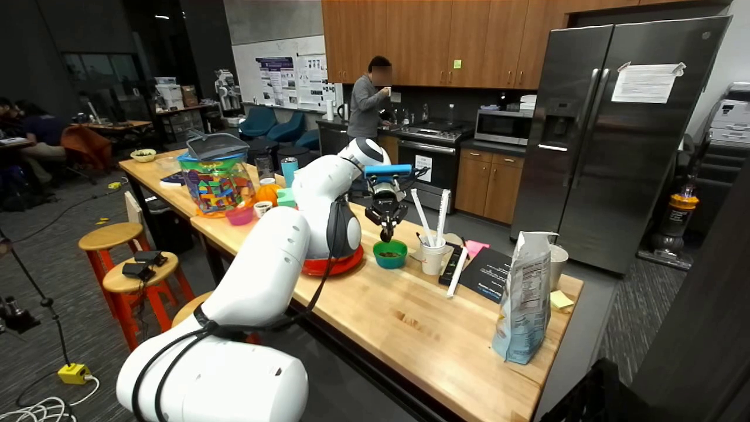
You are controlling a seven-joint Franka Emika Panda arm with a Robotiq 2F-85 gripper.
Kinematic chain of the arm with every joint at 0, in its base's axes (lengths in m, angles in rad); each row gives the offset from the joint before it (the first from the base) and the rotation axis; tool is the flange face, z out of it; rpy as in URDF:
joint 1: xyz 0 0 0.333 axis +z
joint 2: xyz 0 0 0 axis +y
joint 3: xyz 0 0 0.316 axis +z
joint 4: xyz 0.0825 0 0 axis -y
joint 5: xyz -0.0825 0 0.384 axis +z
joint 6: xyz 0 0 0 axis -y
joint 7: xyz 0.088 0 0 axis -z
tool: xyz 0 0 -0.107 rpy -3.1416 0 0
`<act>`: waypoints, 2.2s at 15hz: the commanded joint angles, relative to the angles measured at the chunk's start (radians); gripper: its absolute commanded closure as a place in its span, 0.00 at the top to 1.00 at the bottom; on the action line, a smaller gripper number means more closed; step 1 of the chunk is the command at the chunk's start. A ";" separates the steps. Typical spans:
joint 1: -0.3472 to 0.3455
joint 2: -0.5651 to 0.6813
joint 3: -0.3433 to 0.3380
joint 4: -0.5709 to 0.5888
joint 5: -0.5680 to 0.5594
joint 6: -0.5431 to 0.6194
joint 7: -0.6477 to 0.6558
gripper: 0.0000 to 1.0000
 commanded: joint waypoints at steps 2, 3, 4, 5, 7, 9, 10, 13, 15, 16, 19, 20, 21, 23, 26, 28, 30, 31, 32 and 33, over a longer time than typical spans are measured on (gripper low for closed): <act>0.008 0.010 -0.005 -0.040 -0.079 -0.005 0.003 0.01; 0.009 0.013 -0.003 -0.048 -0.097 -0.001 0.001 0.01; 0.009 0.016 0.000 -0.052 -0.111 0.001 -0.002 0.01; 0.009 0.018 0.003 -0.054 -0.125 0.008 -0.002 0.01; 0.007 0.024 0.012 -0.049 -0.139 0.029 0.007 0.01; 0.004 0.027 0.020 -0.041 -0.139 0.045 0.013 0.01; 0.003 0.030 0.023 -0.038 -0.134 0.056 0.015 0.01; 0.002 0.035 0.025 -0.034 -0.129 0.084 0.016 0.01; 0.001 0.040 0.025 -0.031 -0.130 0.108 0.018 0.01; 0.001 0.042 0.024 -0.027 -0.130 0.123 0.019 0.01; -0.004 0.047 0.025 -0.018 -0.121 0.163 0.021 0.01; -0.008 0.047 0.029 -0.014 -0.113 0.175 0.020 0.01; -0.013 0.047 0.035 -0.010 -0.102 0.187 0.015 0.01; -0.017 0.047 0.042 -0.004 -0.085 0.211 0.009 0.01; -0.025 0.048 0.056 0.006 -0.046 0.230 0.007 0.01; -0.039 0.045 0.069 0.007 0.004 0.209 -0.004 0.01; -0.046 0.047 0.070 0.008 0.047 0.192 -0.008 0.01; -0.048 0.049 0.066 0.008 0.062 0.181 -0.007 0.01; -0.050 0.051 0.061 0.008 0.074 0.170 -0.003 0.01; -0.052 0.051 0.058 0.008 0.078 0.158 -0.001 0.01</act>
